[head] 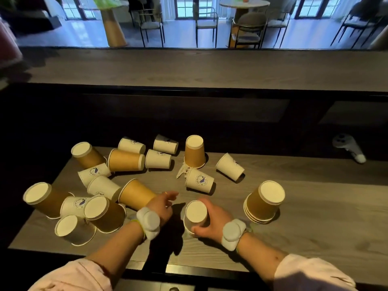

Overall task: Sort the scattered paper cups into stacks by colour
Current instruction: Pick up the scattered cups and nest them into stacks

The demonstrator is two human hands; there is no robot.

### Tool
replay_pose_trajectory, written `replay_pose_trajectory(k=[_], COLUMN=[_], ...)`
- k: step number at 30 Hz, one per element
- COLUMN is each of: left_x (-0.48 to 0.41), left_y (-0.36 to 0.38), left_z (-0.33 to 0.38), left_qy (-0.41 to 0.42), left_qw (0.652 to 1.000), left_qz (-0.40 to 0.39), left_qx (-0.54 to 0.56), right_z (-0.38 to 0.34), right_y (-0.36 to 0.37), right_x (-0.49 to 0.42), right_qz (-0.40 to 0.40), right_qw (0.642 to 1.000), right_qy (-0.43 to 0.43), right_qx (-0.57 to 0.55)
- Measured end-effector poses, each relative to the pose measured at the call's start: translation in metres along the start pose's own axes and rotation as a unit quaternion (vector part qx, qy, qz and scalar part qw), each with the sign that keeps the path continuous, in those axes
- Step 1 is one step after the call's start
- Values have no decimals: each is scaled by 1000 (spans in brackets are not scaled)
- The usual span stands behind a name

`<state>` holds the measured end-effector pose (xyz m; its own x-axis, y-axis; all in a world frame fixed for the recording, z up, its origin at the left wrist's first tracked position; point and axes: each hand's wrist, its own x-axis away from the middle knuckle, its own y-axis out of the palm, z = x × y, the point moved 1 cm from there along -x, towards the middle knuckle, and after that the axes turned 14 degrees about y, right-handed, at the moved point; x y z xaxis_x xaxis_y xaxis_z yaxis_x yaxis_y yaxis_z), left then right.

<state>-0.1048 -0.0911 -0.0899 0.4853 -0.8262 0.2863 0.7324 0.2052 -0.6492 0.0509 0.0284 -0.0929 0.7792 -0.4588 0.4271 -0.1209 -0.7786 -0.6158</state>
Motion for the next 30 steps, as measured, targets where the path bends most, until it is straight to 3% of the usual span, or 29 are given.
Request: replay_pose_trajectory(k=[3,7,12,15,20,23,26,30], left_x=[-20,-49,-71,-71,-50,-30,-7,20], left_y=[-14,-12,-6,-11,-35,-49,-51,-41], left_z=[11,28,36,29,21,21,27,41], left_qy=[-14,-2,-40,-71,-120,-135,-143,-128], left_qw=[996,994,978,966,909,848,797,758], left_qz=[49,23,-50,-45,61,103,74,10], left_qx=[69,104,198,244,395,501,582,639], right_z=[8,17,21,23,31,35,36,33], right_y=[-2,-20,-51,-55,-55,-57,-62,-60], right_x=[-7,-23,-50,-77,-110,-119,-124,-121], right_qz=[-37,-61,167,238,295,284,246,246], right_qw=[997,981,958,933,900,893,896,884], right_qy=[26,108,233,270,311,335,356,383], right_qx=[55,152,4,-15,79,95,100,103])
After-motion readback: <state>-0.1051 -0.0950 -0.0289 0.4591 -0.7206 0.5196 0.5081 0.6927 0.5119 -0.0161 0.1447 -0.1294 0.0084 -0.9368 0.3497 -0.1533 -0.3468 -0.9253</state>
